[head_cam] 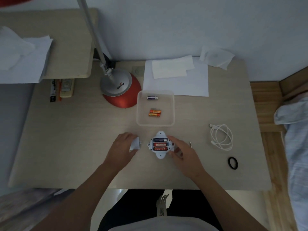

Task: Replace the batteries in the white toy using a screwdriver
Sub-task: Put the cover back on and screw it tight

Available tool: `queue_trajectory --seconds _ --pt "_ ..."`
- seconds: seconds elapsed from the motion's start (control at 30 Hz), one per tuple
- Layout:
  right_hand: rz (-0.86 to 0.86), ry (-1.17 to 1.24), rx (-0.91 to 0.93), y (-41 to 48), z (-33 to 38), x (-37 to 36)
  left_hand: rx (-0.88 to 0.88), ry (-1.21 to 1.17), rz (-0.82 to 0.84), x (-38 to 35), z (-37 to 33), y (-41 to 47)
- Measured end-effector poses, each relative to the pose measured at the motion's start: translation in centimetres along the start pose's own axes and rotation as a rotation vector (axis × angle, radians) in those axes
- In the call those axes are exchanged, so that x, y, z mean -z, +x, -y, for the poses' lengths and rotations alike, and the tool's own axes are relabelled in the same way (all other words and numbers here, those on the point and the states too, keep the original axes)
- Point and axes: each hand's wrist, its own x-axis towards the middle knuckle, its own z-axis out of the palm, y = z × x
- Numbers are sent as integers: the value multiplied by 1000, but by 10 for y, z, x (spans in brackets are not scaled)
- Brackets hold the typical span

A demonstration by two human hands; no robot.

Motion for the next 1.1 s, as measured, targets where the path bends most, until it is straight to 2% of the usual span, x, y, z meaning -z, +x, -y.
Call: queue_trajectory --seconds 0.13,0.23,0.4,0.83,1.1 --pt "1 -18 -7 1 -1 0 21 -41 -19 1 -5 0" --pt "-1 -12 -2 1 1 0 50 -161 -82 5 -21 2" --pt "-9 -17 -12 1 0 -1 -41 -302 -58 7 -66 4" --pt "-3 -16 13 1 -3 1 -131 -222 43 -13 -84 13" --pt "12 -34 17 2 -6 1 -151 -224 24 -12 -82 16"
